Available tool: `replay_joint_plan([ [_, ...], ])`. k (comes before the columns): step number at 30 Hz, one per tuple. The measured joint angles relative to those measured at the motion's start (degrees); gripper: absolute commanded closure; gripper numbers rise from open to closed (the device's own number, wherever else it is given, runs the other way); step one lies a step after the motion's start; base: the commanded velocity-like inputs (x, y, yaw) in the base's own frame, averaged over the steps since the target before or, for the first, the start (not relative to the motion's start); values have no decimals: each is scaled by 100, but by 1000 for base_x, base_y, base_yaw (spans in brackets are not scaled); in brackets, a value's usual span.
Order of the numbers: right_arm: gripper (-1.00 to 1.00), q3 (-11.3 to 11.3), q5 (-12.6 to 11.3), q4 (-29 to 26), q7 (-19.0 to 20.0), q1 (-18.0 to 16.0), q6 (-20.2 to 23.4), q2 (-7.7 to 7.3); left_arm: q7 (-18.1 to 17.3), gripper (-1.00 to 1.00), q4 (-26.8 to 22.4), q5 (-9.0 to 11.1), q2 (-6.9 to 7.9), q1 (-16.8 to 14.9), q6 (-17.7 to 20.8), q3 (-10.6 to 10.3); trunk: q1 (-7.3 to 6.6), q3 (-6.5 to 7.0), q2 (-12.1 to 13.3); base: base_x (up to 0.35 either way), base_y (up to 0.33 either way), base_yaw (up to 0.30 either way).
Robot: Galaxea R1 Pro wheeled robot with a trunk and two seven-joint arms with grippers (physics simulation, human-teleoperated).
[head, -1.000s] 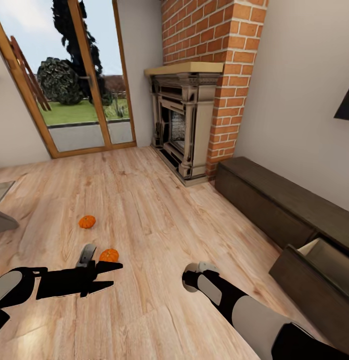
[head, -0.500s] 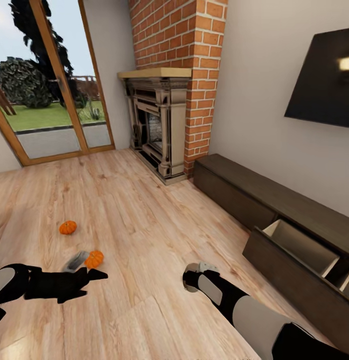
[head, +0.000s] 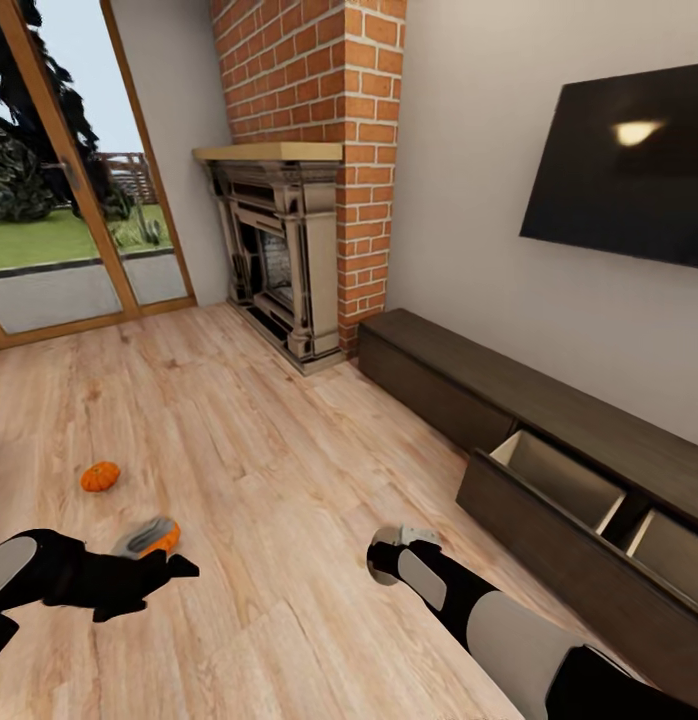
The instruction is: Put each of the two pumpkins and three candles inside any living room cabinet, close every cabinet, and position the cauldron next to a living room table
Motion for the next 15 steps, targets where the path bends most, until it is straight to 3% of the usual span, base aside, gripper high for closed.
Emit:
replay_joint_plan([
  [2,100,1,2,0,0,0,1,1,84,-100,1,-162,-2,0,-1,7,-44,36,80,0,0,-197],
  [3,100,1,1,0,2,0,1,1,104,-100,1,-363,-6,0,-1,13,-66,54,120,0,0,-193],
  [4,100,2,2,0,5,0,-2,2,118,-100,2,-741,-62,-1,-2,16,-88,72,161,0,0,-187],
  [5,100,2,5,0,6,0,-4,2,120,-100,2,-1001,-161,-2,-3,26,-110,90,201,0,0,-179],
  [6,100,2,3,0,8,0,-5,2,113,-100,0,-1337,-356,-2,-3,59,-132,108,241,0,0,-173],
  [9,100,2,9,0,15,-1,-7,2,110,-100,2,-1785,-646,-6,1,138,-198,162,361,0,0,-159],
  [15,100,2,16,0,18,-1,-8,3,118,-100,2,-1920,-728,-8,2,171,-330,269,602,0,0,-132],
])
